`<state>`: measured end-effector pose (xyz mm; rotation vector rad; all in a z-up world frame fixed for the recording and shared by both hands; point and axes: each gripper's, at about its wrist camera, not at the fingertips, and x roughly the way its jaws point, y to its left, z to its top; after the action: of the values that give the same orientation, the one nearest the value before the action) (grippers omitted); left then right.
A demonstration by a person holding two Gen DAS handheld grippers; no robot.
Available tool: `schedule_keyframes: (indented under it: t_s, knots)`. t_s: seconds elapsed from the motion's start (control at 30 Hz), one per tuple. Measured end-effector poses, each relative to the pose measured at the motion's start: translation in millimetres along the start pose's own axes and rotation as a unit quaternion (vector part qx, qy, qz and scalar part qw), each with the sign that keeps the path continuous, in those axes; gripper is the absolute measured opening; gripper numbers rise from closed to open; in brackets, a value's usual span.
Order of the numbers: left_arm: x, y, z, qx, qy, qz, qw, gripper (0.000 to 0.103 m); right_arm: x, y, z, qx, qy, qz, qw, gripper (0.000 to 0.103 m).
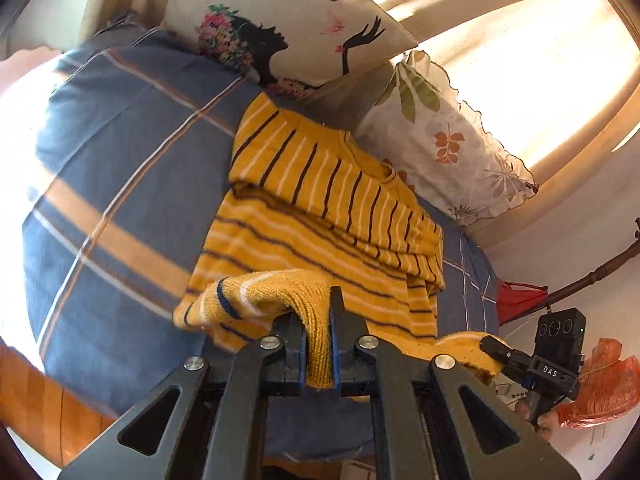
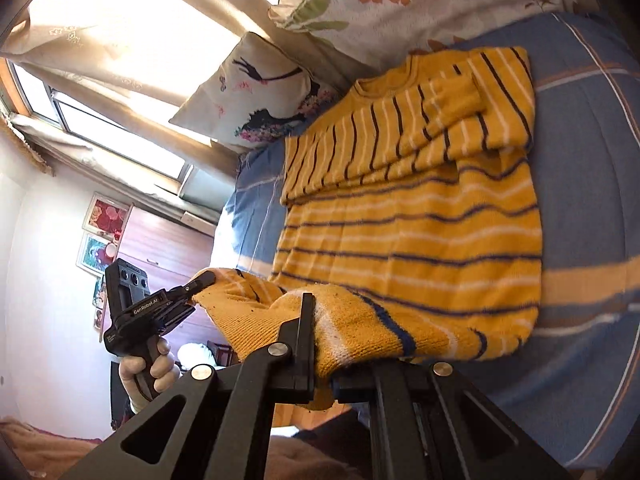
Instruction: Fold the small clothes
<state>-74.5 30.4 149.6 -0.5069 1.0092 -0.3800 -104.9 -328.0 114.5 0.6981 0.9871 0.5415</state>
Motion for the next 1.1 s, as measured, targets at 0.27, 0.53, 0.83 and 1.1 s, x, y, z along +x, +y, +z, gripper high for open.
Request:
schedule_keyframes:
  t_s: [0.27,0.53,0.83,1.1]
  knots:
    - [100,-10,110,0.030,0.019,0.001,0.9994,0.008,41,-23,111,0.044,-0.046,-0.057,0.996,0.007]
    - [194,-2,173,0.024,0.068,0.003,0.9974,0.010,81,-95,189,0.159,-0.073,-0.066,0.982,0.016]
    - [217,8,194,-0.012,0.098,-0.052,0.9938,0.024,56,-150,211,0.263,-0.172,-0.092,0.945,0.067]
    - [224,35,208,-0.111,0.102,-0.106,0.9828,0.030,69,-80,210,0.048,-0.093,-0.247,0.963,0.067]
